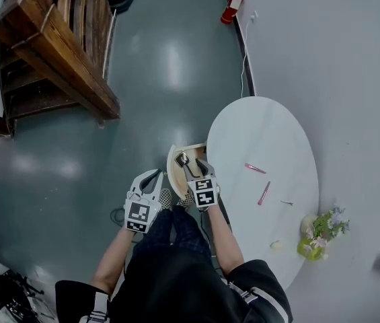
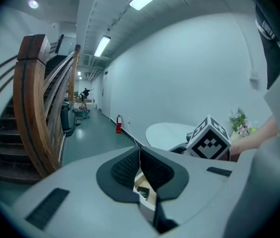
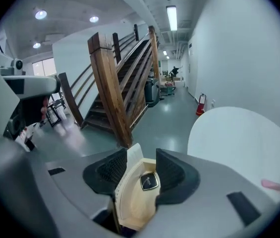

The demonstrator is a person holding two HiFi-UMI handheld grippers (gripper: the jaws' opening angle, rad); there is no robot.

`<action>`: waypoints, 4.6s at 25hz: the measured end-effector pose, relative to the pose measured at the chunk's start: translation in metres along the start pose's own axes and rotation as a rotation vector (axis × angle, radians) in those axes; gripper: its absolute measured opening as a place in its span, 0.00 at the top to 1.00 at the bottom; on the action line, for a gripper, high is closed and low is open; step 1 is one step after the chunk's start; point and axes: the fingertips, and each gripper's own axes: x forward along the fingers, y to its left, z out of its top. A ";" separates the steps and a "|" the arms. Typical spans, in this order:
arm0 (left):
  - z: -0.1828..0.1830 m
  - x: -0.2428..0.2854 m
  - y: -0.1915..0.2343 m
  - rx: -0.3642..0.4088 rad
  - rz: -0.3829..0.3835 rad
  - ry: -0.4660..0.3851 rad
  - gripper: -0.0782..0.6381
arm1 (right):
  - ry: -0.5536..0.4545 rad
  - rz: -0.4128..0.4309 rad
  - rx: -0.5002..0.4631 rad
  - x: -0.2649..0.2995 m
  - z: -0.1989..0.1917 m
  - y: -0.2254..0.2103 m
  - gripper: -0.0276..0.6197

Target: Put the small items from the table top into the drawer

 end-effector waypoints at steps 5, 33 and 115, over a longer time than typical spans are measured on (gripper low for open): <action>0.033 -0.012 0.001 0.017 0.000 -0.058 0.86 | -0.158 -0.052 -0.016 -0.050 0.049 0.001 0.73; 0.110 -0.092 -0.048 0.130 -0.084 -0.225 0.86 | -0.524 -0.261 -0.010 -0.259 0.085 0.014 0.91; -0.022 0.165 -0.344 0.234 -0.584 0.173 0.86 | -0.159 -0.481 0.456 -0.247 -0.202 -0.241 0.85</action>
